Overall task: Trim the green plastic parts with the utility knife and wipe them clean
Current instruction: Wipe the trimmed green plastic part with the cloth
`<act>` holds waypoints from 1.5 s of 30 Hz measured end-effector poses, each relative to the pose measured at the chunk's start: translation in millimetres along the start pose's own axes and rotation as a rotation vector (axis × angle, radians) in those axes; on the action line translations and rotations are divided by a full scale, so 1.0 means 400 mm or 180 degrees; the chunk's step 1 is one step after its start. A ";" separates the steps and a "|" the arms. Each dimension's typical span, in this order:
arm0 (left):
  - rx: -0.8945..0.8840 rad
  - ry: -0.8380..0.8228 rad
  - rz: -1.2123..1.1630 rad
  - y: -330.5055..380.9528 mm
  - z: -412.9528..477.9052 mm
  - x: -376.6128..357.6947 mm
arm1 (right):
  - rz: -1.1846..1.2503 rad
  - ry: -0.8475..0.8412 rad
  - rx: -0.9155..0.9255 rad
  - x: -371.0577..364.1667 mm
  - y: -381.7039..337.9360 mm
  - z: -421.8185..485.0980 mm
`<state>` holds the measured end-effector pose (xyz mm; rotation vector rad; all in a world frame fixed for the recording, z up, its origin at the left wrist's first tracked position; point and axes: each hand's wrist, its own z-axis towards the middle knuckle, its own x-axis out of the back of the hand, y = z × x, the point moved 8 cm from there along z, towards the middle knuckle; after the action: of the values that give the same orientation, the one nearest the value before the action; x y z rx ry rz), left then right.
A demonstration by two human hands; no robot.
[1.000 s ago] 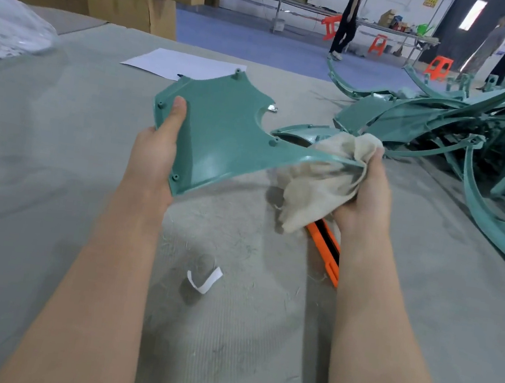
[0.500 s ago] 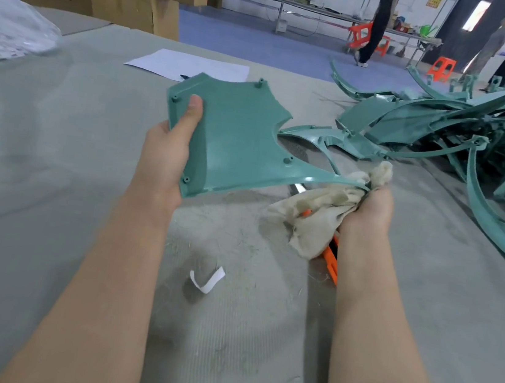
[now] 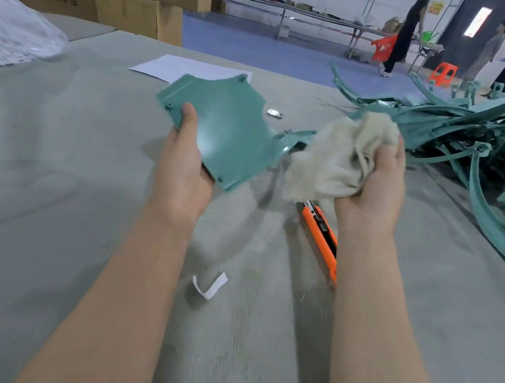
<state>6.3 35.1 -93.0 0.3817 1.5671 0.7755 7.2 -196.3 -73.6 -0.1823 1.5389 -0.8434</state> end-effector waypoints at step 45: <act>0.0382 -0.0711 -0.0465 -0.038 -0.024 -0.068 | -0.2972 -0.0460 -0.0313 -0.063 0.119 -0.072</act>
<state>4.2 4.2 -83.2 0.4216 1.4171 0.5093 2.9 -136.2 -84.3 -1.0654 1.3309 -1.4302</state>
